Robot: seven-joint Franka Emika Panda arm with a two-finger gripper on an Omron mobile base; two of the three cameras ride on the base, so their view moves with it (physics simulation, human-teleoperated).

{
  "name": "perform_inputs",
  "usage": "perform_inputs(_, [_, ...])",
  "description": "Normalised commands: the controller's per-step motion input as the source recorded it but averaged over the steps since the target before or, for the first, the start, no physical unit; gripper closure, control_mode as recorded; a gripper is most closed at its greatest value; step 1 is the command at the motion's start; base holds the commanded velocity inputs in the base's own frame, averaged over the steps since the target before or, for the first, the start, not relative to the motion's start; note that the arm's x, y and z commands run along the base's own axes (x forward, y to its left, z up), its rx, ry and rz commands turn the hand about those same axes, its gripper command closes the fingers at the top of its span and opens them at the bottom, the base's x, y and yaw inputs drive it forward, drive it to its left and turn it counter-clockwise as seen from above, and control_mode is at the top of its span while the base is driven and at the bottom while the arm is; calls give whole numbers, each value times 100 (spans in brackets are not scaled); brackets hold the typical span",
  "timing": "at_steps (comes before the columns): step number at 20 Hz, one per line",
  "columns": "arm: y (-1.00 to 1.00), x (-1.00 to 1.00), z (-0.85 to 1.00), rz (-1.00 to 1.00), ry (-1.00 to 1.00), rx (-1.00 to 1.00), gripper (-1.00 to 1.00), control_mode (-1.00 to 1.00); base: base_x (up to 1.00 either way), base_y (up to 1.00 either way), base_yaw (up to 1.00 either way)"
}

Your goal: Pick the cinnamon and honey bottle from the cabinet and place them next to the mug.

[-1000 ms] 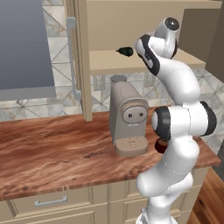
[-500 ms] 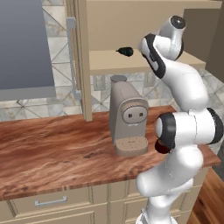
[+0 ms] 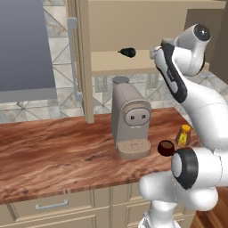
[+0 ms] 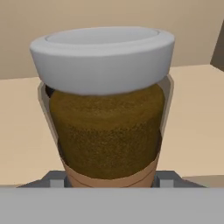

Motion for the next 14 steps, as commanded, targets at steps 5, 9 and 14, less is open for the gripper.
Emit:
perform_inputs(5, [-23, -100, -20, 13, -9, 0, 100, -100, 0, 0, 0])
perform_inputs(9, [-39, -92, -35, 24, -5, 0, 100, -100, 0, 0, 0])
perform_inputs(14, [-42, -45, -47, 32, 0, 0, 100, -100, 0, 0, 0])
